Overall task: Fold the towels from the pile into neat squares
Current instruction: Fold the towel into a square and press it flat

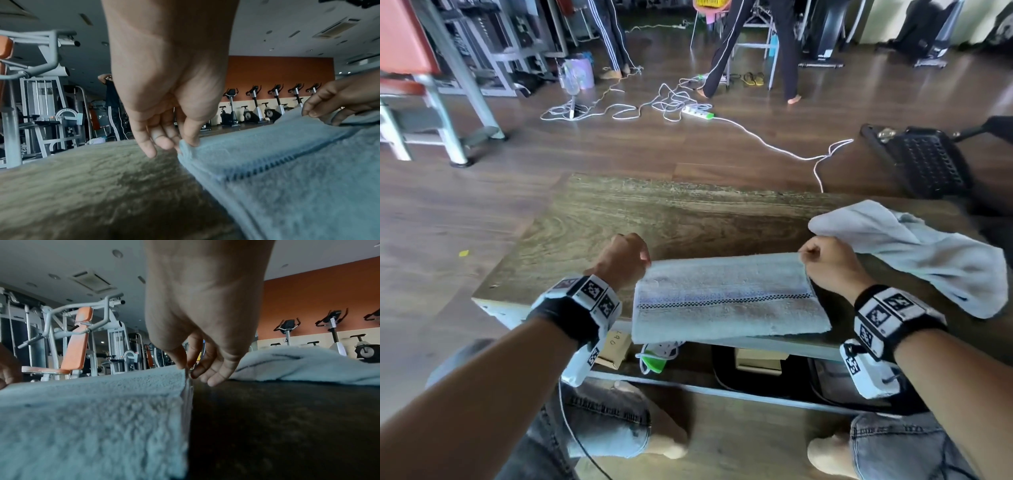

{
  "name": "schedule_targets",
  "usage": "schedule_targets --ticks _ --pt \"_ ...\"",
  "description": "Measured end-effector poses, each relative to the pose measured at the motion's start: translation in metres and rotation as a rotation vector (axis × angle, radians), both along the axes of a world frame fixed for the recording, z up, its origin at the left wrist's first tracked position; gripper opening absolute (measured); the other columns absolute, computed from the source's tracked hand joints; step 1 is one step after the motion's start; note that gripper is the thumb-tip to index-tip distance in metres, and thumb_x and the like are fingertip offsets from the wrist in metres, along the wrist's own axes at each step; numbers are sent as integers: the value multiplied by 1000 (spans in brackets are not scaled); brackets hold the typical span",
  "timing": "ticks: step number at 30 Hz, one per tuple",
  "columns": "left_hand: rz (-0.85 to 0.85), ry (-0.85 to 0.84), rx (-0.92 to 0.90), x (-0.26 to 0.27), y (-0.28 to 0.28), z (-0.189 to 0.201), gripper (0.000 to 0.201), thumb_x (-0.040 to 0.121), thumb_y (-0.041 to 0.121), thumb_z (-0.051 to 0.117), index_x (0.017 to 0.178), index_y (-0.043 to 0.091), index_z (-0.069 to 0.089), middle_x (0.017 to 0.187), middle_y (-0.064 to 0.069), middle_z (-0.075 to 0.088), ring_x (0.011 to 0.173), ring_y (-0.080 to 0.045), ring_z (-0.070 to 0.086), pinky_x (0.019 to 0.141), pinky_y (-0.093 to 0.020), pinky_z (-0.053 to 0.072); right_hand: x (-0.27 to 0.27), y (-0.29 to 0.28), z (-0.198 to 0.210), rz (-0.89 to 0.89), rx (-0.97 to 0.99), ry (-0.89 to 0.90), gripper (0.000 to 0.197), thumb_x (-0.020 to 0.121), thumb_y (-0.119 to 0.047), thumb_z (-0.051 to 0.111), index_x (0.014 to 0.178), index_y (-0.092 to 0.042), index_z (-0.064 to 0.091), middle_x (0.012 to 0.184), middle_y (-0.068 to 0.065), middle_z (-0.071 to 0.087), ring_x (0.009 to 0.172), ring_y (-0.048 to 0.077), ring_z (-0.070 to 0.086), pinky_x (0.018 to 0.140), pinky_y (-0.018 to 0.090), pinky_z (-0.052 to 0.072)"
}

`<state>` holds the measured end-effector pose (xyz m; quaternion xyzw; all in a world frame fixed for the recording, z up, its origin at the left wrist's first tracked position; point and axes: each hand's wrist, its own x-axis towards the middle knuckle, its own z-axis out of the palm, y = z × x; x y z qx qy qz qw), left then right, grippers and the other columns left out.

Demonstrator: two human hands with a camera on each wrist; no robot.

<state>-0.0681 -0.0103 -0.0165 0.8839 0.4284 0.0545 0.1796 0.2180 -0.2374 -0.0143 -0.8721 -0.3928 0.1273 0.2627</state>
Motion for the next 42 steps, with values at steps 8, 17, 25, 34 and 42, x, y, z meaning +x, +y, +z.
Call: schedule_targets --ticks 8,17,25,34,42 --pt "-52 -58 11 -3 3 -19 10 90 24 65 91 15 69 95 -2 62 83 -19 62 67 -26 45 11 11 -27 58 -50 -45 8 94 -17 65 98 -13 70 94 5 68 92 23 63 77 28 42" --pt "-174 120 -28 -13 -6 0 16 90 24 66 105 17 67 108 4 55 105 -16 54 93 -32 48 -4 9 7 101 -263 -82 14 96 -11 61 86 -5 68 83 5 67 79 18 62 68 34 48" --pt "-135 -56 159 -5 -10 52 12 93 34 62 86 24 61 87 6 64 77 -12 63 62 -24 49 -5 -6 50 39 51 -193 17 95 -3 54 97 -6 71 96 7 65 92 23 60 75 27 41" --pt "-154 -317 355 -36 -39 59 15 80 26 69 91 28 58 99 2 58 76 -25 62 64 -42 58 -10 -54 48 95 323 -225 18 89 -2 68 103 -13 70 104 7 64 87 20 62 84 28 46" --pt "45 -111 -57 -49 -73 -8 37 87 40 69 110 11 65 107 -3 66 95 -19 61 77 -28 46 -27 -86 -12 -79 -41 32 15 94 -23 65 105 -14 69 102 3 71 97 20 65 81 26 44"
